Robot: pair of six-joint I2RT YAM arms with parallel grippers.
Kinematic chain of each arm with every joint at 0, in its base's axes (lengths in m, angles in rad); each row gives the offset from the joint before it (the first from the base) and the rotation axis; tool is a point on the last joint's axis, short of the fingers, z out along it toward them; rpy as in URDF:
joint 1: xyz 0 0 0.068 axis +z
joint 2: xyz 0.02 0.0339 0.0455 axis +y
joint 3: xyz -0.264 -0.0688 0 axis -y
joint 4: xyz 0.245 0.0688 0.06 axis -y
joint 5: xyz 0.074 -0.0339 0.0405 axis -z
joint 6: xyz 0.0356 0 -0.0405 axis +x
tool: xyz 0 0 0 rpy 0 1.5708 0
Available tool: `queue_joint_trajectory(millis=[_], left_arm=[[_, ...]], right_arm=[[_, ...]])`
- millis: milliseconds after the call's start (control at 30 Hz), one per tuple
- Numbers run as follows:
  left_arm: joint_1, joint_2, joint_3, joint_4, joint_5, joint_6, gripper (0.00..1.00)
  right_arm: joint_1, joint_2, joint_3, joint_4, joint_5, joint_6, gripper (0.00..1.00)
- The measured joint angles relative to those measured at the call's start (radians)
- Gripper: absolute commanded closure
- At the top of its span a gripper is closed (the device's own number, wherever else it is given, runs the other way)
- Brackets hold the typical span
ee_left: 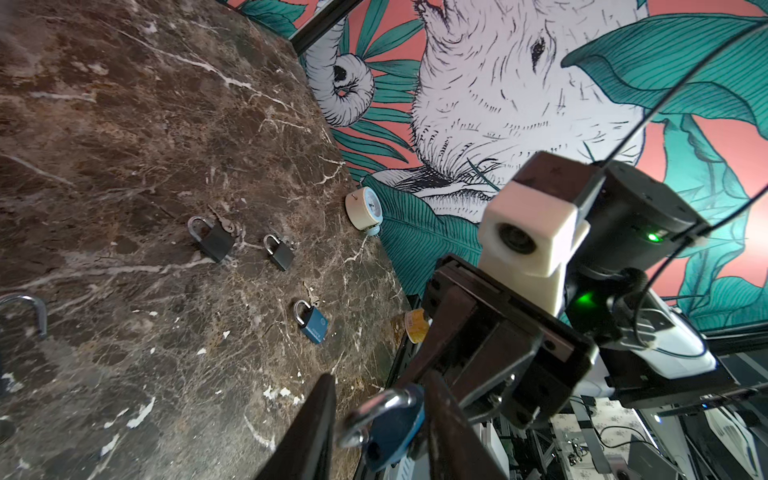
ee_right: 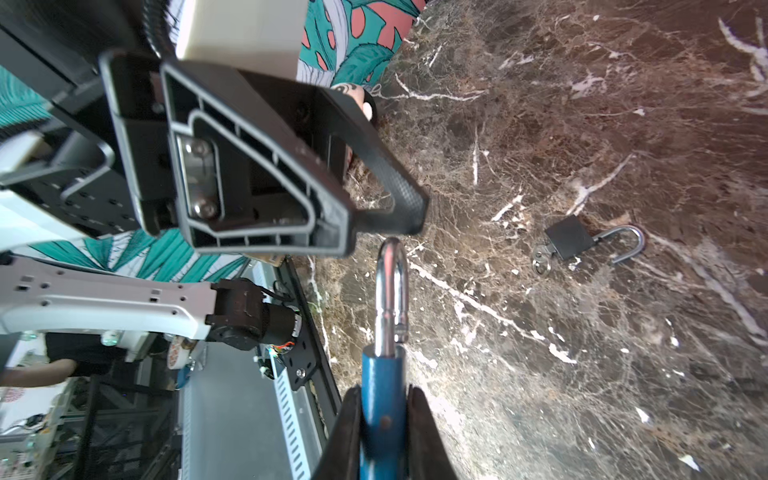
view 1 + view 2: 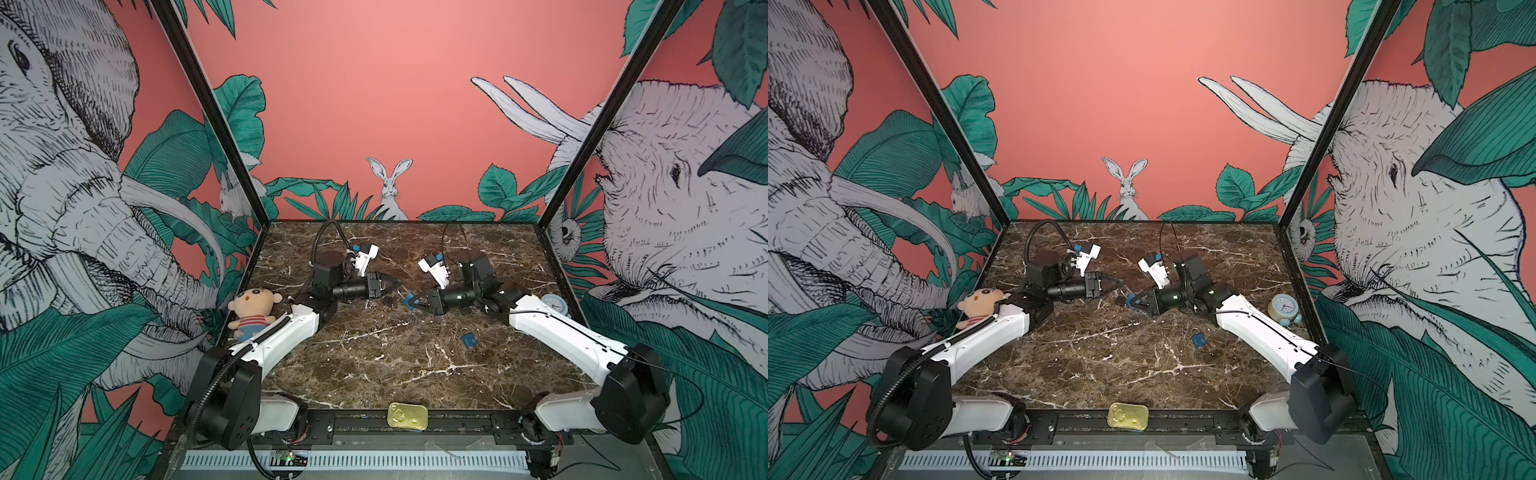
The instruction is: Lock with the key
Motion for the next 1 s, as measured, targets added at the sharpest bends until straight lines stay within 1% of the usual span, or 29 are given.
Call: queue_joint_trajectory(millis=[167, 333, 500, 800, 1000], left_arm=[[0.014, 0.006, 0.000, 0.021, 0.025, -0.007, 0.67], [0.023, 0.005, -0.022, 0.033, 0.028, -0.008, 0.69], [0.024, 0.005, -0.028, 0.038, 0.031, -0.011, 0.70], [0.024, 0.006, -0.028, 0.082, 0.035, -0.042, 0.70], [0.024, 0.023, -0.014, 0.104, 0.043, -0.063, 0.73]], right_arm=[[-0.031, 0.014, 0.009, 0.034, -0.052, 0.038, 1.00], [-0.038, 0.032, 0.016, 0.062, -0.083, 0.062, 1.00], [-0.038, 0.035, 0.014, 0.094, -0.097, 0.091, 1.00], [-0.038, 0.035, 0.002, 0.099, -0.106, 0.096, 1.00], [-0.038, 0.034, -0.001, 0.099, -0.106, 0.098, 1.00]])
